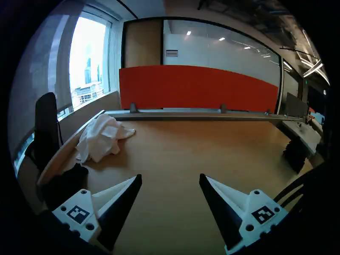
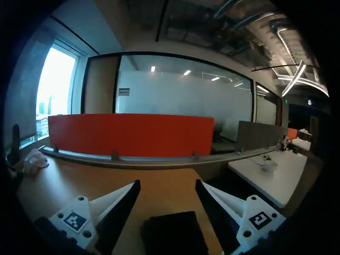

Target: Fold towel

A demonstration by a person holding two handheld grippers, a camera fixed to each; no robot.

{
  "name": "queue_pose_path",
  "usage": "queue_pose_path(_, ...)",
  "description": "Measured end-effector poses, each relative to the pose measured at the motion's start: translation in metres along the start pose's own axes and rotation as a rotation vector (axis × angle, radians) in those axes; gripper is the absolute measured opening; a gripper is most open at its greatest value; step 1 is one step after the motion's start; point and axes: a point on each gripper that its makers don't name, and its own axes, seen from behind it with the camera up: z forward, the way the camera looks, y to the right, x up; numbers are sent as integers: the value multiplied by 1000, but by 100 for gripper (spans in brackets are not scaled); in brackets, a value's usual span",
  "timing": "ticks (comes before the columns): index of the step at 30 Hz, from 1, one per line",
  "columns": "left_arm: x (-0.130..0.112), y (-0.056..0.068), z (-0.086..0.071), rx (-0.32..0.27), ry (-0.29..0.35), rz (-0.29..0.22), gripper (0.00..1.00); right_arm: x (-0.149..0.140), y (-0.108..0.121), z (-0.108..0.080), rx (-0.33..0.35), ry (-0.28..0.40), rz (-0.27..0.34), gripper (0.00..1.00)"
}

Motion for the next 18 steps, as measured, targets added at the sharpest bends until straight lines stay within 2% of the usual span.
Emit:
queue_pose_path(11,43,-6,4,5,118,3,100,10,-10,3,15,6,8,100)
queue_pose_path(18,73,-18,4,28,189,-27,100,18,-22,3,37,21,-1,100)
